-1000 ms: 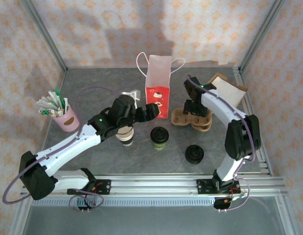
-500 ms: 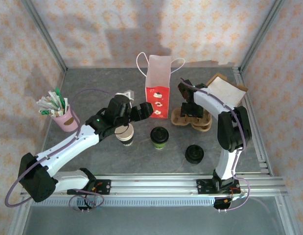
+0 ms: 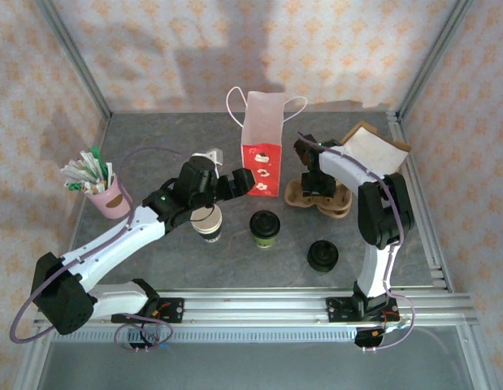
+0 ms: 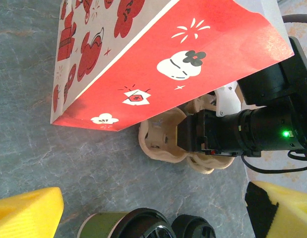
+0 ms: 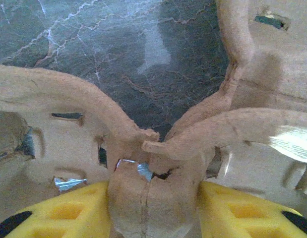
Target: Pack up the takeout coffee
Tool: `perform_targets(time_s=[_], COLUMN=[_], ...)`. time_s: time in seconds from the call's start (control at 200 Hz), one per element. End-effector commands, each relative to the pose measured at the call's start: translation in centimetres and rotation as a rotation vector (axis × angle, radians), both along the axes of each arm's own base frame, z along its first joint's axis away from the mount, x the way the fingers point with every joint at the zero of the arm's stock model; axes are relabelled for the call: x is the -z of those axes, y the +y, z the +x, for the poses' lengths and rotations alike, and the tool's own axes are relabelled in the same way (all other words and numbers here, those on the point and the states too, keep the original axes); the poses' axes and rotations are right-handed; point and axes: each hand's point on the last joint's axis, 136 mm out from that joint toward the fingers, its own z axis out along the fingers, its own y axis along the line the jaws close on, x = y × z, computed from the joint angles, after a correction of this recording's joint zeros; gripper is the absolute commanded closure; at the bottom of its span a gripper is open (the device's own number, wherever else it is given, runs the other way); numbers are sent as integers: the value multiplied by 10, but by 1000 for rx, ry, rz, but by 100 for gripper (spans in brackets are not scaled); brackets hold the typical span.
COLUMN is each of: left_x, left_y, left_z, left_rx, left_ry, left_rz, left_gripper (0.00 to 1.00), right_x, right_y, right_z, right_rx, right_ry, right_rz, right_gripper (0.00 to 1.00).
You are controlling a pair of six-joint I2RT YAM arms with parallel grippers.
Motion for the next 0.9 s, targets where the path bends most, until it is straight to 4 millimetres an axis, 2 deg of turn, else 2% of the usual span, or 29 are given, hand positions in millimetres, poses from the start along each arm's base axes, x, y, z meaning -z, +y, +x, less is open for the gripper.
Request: perform_targets(time_s=[0.0, 0.47, 0.646, 0.796, 0.896], left_x=[3, 2, 1, -1, -2], left_y=[2, 10, 20, 36, 48], left_z=[3, 2, 1, -1, -2], left_rx=[-8, -36, -60, -99, -127], left_ry=[-2, -7, -16, -24, -26], left_rz=[-5, 11, 22, 32, 33], left_gripper=[4, 4, 4, 4, 4], right_x=[-16, -58, -75, -84, -87], right_y=[-3, -7, 12, 30, 25], right_z=[3, 2, 5, 10, 19], right_rx=[-12, -15, -80, -93, -36], right_ry=[-31, -110, -153, -162, -186], right_rz=[-27, -17, 52, 137, 109], right_gripper=[56, 57, 57, 56, 55])
